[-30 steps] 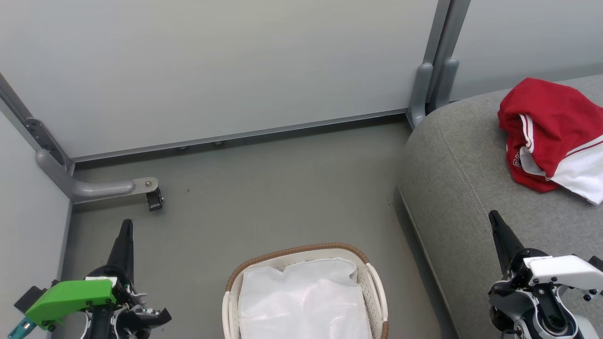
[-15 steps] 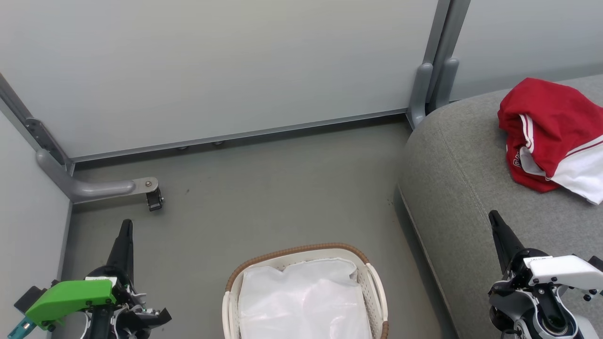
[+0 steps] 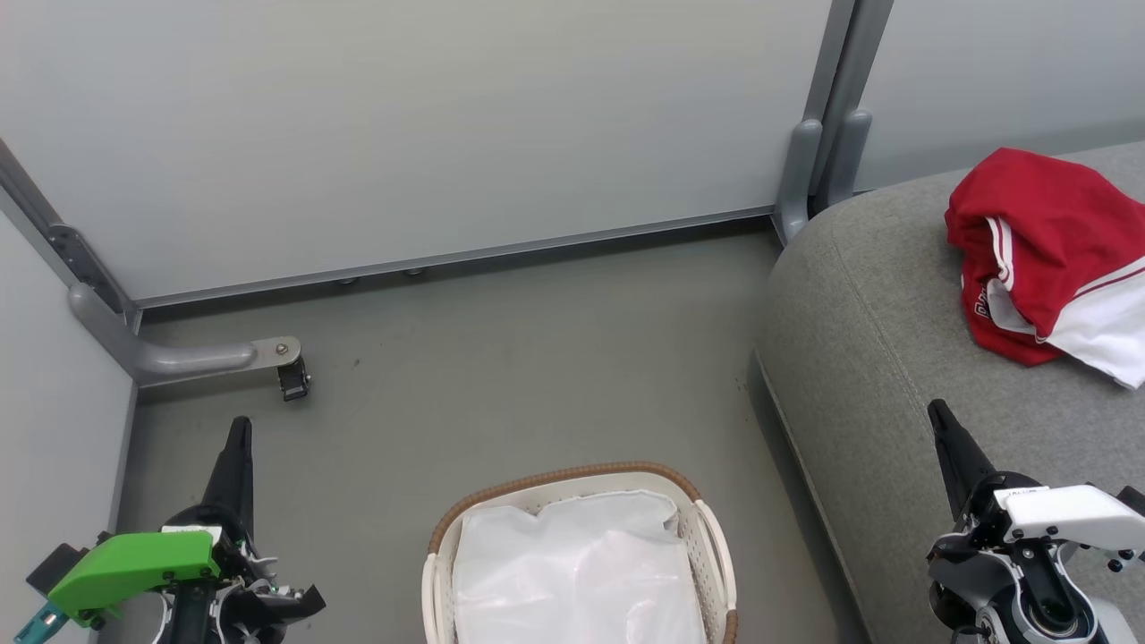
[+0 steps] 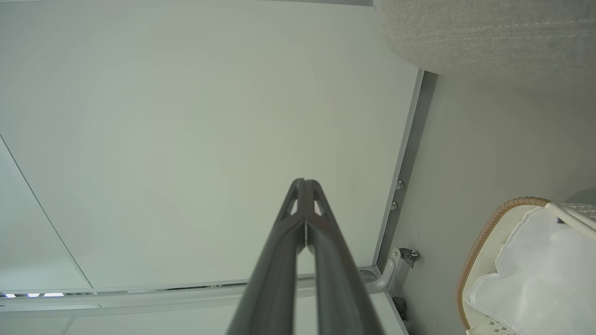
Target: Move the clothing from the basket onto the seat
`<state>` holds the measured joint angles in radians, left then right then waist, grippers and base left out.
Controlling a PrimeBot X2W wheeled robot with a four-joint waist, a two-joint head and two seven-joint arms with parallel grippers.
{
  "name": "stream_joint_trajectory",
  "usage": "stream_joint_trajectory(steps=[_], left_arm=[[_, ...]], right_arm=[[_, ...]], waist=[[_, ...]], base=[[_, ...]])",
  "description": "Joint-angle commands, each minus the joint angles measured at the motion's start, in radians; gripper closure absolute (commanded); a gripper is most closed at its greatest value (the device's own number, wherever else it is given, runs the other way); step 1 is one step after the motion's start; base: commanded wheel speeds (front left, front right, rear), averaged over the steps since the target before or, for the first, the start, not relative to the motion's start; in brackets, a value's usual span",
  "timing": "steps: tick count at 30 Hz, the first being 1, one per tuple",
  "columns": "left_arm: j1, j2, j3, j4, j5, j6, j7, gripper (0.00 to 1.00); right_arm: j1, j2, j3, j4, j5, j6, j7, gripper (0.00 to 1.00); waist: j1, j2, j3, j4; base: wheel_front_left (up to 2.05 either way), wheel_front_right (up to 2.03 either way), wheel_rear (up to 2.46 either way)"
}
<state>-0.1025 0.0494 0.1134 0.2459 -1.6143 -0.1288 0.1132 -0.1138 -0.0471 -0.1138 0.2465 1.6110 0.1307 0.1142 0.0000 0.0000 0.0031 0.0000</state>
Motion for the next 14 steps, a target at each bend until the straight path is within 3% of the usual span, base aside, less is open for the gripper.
stream_joint_trajectory(steps=[1, 14], left_arm=[[-0.012, 0.004, 0.003, -0.002, 0.002, -0.004, 0.004, 1.00], [-0.012, 0.004, 0.003, -0.002, 0.002, -0.004, 0.004, 1.00]], right_arm=[[0.011, -0.006, -0.002, -0.004, 0.004, 0.000, 0.003, 1.00], [0.011, -0.006, -0.002, -0.004, 0.004, 0.000, 0.003, 1.00]], waist=[[0.0000, 0.0000, 0.000, 0.000], [0.0000, 0.0000, 0.000, 0.000]], base=[[0.00, 0.00, 0.00], [0.00, 0.00, 0.00]])
